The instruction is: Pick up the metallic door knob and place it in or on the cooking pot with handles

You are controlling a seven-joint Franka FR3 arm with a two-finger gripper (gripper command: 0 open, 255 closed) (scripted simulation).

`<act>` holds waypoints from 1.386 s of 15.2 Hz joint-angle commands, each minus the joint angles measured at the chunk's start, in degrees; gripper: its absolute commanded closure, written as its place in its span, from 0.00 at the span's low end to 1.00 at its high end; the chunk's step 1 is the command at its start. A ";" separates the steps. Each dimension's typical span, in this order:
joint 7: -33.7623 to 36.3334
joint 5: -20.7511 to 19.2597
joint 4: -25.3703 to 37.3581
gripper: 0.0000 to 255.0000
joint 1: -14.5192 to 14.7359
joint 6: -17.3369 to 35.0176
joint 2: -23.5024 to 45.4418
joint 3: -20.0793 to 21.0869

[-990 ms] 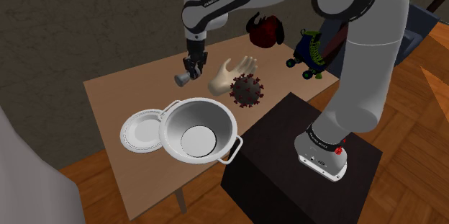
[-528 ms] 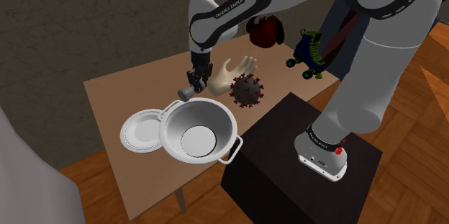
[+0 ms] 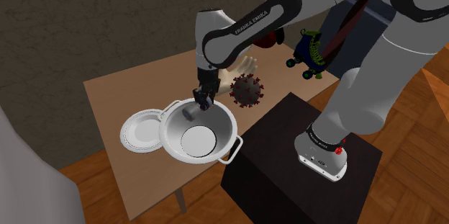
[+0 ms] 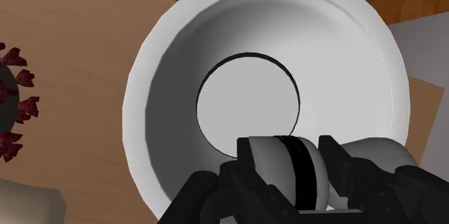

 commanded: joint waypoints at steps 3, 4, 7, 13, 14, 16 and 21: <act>1.68 1.17 -3.06 1.00 1.47 2.44 -1.13 1.45; 1.52 1.24 -3.23 1.00 1.50 3.22 -0.51 1.47; 1.03 1.45 -3.68 1.00 1.58 5.55 1.41 1.55; 0.00 1.90 -4.21 1.00 1.75 10.15 5.54 1.67; -0.17 1.98 -4.25 1.00 1.77 10.91 6.26 1.68; -0.49 2.11 -4.29 1.00 1.82 12.27 7.59 1.71; -0.49 2.12 -4.29 1.00 1.82 12.27 7.59 1.71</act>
